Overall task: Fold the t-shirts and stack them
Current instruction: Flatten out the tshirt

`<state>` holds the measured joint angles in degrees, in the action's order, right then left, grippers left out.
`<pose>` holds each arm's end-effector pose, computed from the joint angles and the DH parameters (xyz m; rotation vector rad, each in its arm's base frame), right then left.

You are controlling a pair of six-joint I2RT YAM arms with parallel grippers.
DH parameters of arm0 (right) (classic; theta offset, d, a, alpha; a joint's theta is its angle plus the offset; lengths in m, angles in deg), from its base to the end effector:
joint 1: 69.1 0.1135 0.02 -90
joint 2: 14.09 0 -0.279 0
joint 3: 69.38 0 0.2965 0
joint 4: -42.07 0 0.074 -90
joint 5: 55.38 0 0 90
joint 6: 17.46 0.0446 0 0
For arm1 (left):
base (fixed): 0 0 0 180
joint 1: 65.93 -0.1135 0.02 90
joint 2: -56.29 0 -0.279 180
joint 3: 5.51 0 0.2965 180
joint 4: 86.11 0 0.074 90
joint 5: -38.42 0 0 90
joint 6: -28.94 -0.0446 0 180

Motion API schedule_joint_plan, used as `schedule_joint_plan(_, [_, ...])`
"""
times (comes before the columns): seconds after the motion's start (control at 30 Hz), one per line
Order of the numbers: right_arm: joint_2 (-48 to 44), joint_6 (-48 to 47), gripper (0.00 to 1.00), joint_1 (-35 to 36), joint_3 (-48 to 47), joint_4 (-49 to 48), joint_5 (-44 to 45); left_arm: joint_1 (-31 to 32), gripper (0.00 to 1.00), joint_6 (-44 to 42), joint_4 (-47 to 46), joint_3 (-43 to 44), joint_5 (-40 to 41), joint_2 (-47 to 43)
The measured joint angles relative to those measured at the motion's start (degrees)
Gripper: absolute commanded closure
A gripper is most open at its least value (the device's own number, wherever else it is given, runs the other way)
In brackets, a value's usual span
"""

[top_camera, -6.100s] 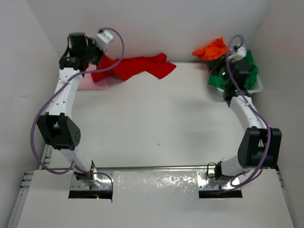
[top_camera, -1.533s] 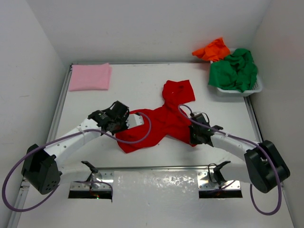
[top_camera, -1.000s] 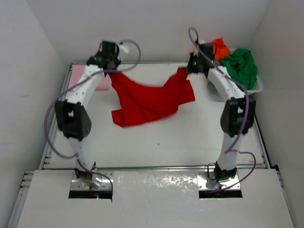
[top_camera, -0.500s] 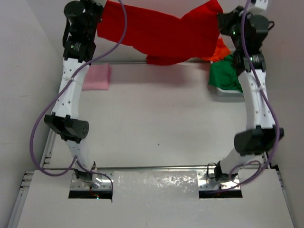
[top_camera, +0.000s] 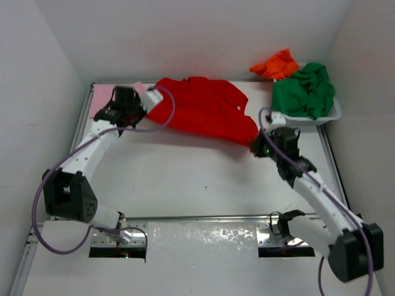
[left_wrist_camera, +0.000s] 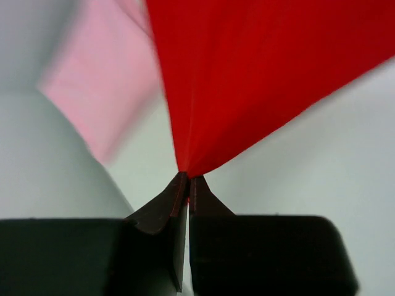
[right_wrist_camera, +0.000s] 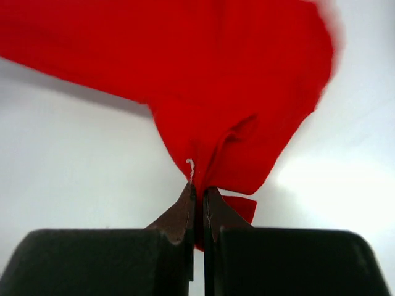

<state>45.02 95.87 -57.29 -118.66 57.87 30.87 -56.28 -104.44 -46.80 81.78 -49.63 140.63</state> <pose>0.2693 0.0593 0.2510 0.1634 2.0403 0.4527 0.3789 -0.0629 0.3361 0.9780 2.0032 0.3633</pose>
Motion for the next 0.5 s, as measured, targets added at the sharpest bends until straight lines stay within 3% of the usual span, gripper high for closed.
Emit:
schedule_joint_plan(0.17, [-16.02,3.89,1.00,13.77,15.13,5.84,2.43,0.00,1.00,-4.13,12.98,-20.76,-0.63,-15.65])
schedule_joint_plan(0.3, [-20.39,8.22,1.00,20.83,23.04,12.55,3.89,0.17,1.00,-6.10,16.20,-35.69,-0.02,-29.11])
schedule_joint_plan(0.5, [-20.61,9.29,1.00,24.83,23.41,21.42,5.25,0.35,1.00,-6.27,19.19,-48.94,3.48,-32.59])
